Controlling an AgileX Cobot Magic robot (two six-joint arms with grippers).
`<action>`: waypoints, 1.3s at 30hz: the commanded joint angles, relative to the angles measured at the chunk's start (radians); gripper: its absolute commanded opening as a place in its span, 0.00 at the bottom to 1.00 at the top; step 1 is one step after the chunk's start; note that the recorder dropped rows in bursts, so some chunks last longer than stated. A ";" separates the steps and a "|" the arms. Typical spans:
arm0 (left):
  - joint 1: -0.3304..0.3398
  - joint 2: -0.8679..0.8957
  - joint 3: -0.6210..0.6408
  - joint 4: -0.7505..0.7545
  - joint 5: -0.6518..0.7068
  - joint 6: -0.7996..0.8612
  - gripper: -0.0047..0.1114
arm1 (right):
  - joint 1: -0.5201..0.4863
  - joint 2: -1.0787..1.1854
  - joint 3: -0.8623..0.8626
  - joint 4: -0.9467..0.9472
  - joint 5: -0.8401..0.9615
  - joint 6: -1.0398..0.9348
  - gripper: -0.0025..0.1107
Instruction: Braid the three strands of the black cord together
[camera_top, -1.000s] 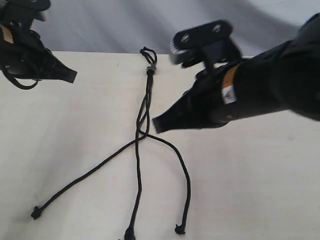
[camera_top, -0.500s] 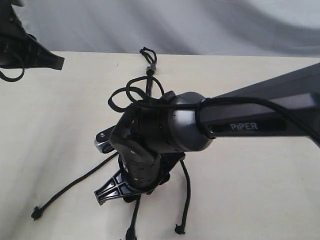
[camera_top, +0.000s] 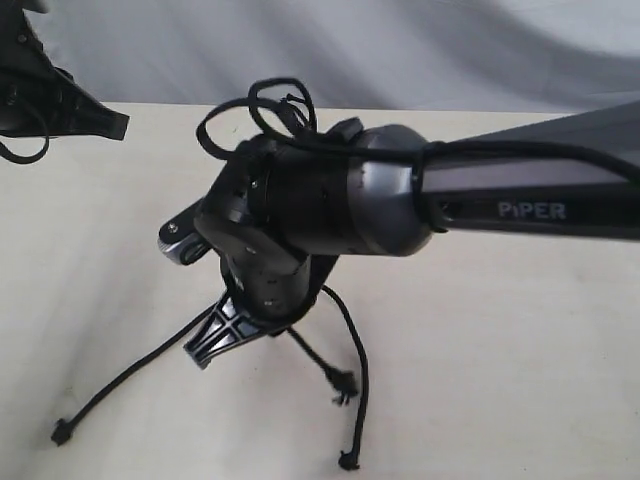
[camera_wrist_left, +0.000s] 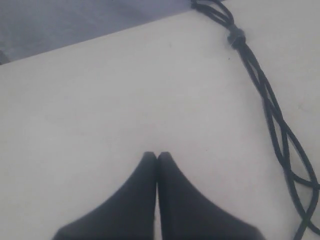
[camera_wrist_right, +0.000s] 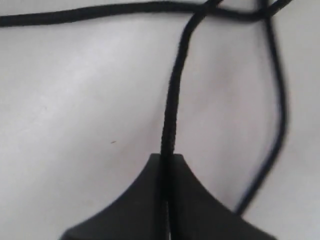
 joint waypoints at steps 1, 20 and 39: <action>0.002 -0.007 0.005 -0.003 0.002 -0.007 0.05 | -0.037 -0.015 -0.020 -0.210 0.064 -0.059 0.02; 0.002 -0.007 0.005 -0.003 0.004 -0.007 0.05 | -0.183 0.157 -0.020 -0.017 0.062 -0.181 0.02; 0.002 -0.007 0.005 -0.003 0.008 -0.007 0.05 | -0.096 -0.038 -0.020 0.139 0.096 -0.429 0.02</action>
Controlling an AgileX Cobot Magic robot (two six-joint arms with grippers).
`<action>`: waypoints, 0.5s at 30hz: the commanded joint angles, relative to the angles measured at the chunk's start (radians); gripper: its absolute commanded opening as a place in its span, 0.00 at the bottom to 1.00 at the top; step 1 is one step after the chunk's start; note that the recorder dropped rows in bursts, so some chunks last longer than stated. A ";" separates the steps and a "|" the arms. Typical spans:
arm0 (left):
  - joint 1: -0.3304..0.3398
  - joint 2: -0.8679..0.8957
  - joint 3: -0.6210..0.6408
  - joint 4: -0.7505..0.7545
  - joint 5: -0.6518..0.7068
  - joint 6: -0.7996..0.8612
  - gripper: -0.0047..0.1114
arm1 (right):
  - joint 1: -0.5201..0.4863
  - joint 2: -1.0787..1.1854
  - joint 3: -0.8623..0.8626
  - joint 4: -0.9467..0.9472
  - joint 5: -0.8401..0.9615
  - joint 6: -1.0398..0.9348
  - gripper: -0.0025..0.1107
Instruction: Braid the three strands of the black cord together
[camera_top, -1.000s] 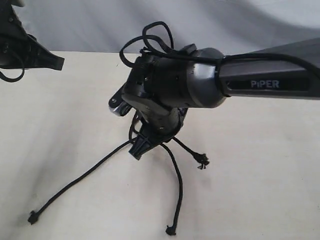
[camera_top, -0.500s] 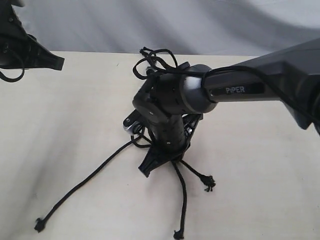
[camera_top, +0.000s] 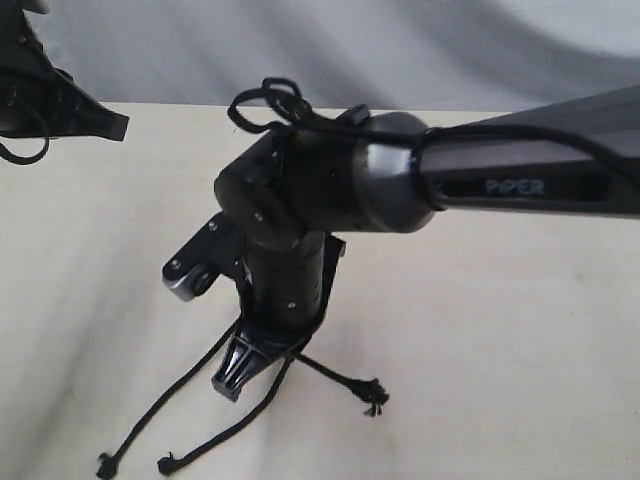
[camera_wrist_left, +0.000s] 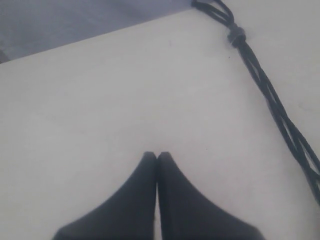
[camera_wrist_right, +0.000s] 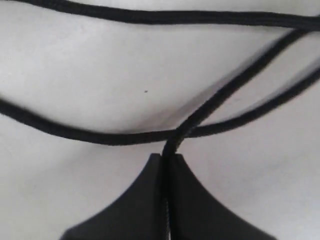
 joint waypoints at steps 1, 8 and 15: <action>0.002 -0.007 0.005 -0.003 0.004 -0.007 0.05 | -0.046 -0.077 0.004 -0.137 0.006 0.069 0.02; 0.002 -0.007 0.005 -0.003 0.004 -0.007 0.05 | -0.162 -0.074 0.008 -0.169 0.011 0.119 0.02; 0.002 -0.007 0.005 -0.003 0.006 -0.013 0.05 | -0.251 -0.023 0.066 -0.169 -0.059 0.119 0.02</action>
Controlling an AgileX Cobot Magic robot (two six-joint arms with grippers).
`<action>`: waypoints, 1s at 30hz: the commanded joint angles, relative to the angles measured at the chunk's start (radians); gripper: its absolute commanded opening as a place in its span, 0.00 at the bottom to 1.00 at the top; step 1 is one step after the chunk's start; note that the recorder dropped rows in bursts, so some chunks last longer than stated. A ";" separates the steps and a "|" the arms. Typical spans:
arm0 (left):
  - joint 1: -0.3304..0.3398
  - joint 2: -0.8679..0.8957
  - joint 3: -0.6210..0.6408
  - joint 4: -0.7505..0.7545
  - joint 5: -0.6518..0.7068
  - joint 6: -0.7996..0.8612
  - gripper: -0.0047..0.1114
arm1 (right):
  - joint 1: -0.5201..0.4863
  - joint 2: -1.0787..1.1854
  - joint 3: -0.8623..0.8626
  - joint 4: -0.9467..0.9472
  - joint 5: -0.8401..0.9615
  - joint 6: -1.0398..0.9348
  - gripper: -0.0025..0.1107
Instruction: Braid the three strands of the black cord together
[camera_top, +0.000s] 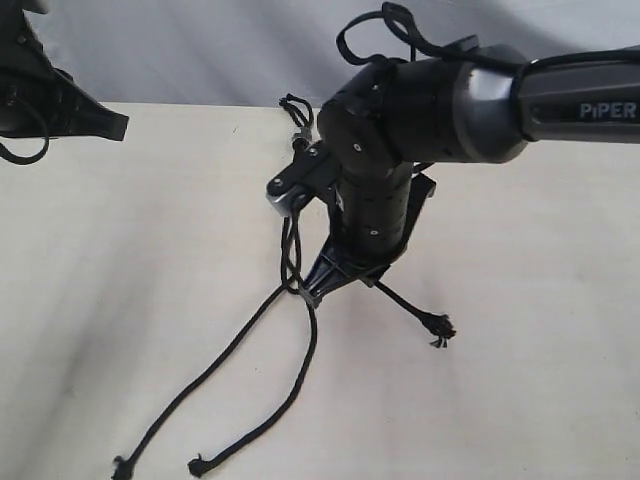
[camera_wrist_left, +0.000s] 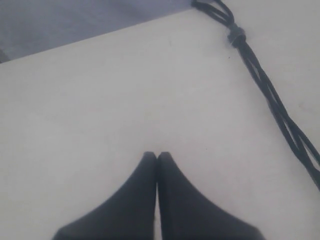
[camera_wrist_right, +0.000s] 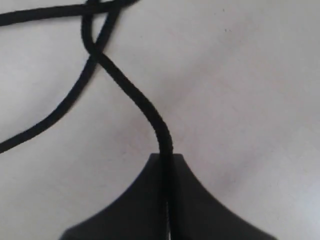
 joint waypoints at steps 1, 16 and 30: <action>0.002 -0.007 0.005 -0.003 0.006 -0.011 0.05 | -0.046 0.034 0.040 -0.006 -0.063 0.007 0.02; 0.002 -0.007 0.005 -0.006 0.011 -0.018 0.05 | -0.053 0.115 0.052 -0.120 -0.140 0.108 0.09; 0.002 -0.007 0.005 -0.032 0.009 -0.023 0.05 | -0.053 -0.137 0.052 -0.170 -0.110 0.098 0.79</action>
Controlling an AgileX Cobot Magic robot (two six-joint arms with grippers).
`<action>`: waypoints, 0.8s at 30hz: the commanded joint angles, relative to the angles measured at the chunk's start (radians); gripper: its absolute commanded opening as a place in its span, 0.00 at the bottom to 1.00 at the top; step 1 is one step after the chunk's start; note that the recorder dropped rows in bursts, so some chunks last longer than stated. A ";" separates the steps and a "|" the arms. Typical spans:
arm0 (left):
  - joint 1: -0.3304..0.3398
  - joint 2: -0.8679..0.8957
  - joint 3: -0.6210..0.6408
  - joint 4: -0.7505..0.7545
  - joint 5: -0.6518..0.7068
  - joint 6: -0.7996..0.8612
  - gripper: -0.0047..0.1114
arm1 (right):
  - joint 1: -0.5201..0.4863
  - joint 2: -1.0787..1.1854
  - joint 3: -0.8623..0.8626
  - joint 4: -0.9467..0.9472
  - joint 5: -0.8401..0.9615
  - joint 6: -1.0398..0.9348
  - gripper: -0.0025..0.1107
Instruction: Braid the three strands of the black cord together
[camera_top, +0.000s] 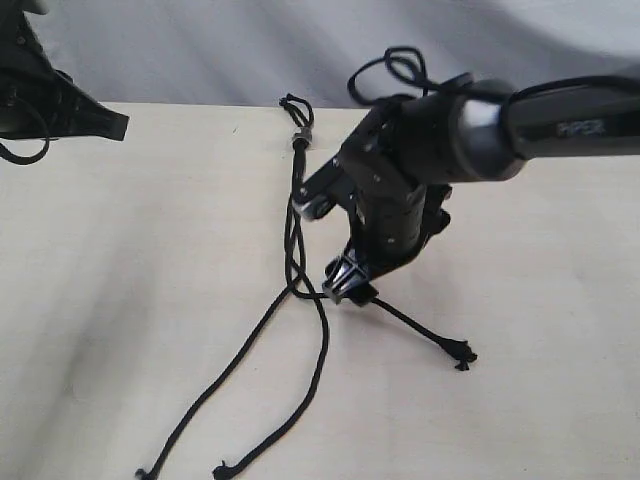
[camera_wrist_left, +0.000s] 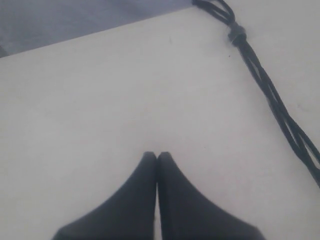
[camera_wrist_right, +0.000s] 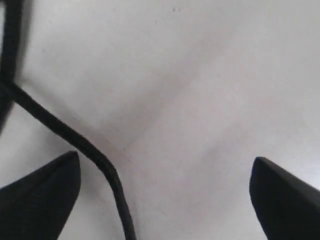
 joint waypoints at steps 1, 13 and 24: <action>0.002 -0.007 0.005 -0.030 0.001 -0.009 0.05 | -0.004 -0.223 -0.001 -0.026 0.009 0.001 0.79; -0.233 -0.001 0.005 -0.186 0.103 -0.001 0.05 | -0.004 -0.818 0.223 -0.152 -0.218 0.185 0.02; -0.631 0.308 0.005 -0.186 0.102 -0.006 0.59 | -0.004 -1.048 0.599 -1.135 -0.077 1.212 0.03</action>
